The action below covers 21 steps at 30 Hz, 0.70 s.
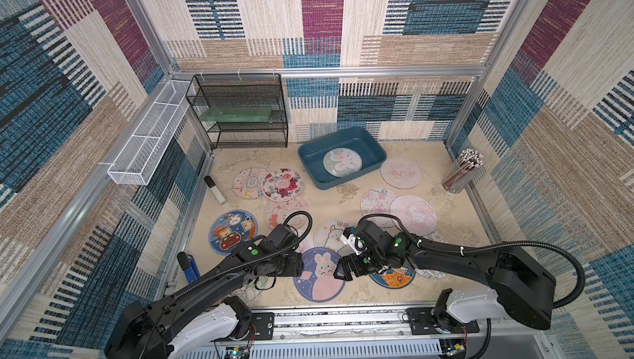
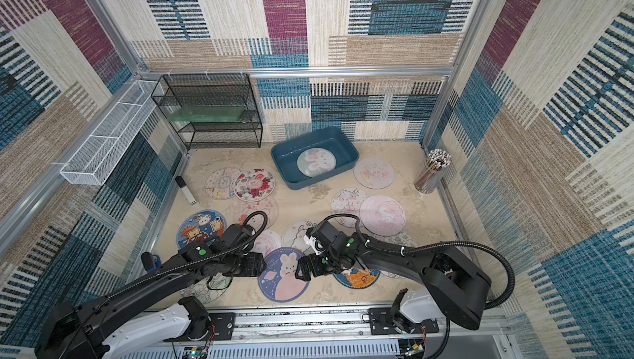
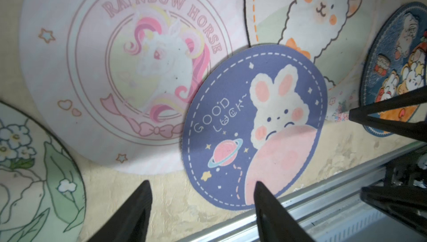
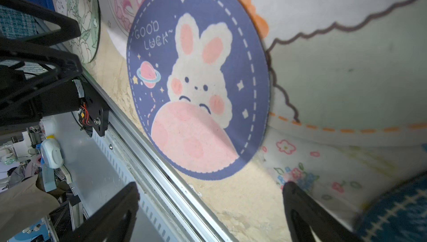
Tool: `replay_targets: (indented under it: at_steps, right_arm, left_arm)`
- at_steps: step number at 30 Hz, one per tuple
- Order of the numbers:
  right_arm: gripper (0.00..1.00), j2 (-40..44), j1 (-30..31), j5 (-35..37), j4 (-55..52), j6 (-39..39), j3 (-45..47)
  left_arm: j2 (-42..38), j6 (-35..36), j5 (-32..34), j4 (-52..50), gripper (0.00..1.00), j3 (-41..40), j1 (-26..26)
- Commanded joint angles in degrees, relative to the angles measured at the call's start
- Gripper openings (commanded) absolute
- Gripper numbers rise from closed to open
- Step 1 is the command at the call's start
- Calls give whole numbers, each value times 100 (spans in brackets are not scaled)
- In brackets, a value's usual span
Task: Put the coasters into the storage box
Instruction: Pick up the coaster from the center of the board.
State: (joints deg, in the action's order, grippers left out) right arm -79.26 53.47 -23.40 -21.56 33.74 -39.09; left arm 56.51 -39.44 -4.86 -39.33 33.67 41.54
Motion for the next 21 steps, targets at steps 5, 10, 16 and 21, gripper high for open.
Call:
replay_targets:
  at_steps: [5,10,16,21]
  right_arm:
    - [99,-241,387,327,350,618,68]
    - [100,-247,447,464,427,948,198]
    - [100,-351,585,587,451,1180,202]
    - [100,-360,797,751,451,1474,239]
  left_arm:
    - [-42,-521,-254,154,65,-407,30]
    - [103,-542,-282,236,61,-464,98]
    - [261,-675,-428,503,58,-758,147]
    - [288,-720,-369,665,58,-823,214]
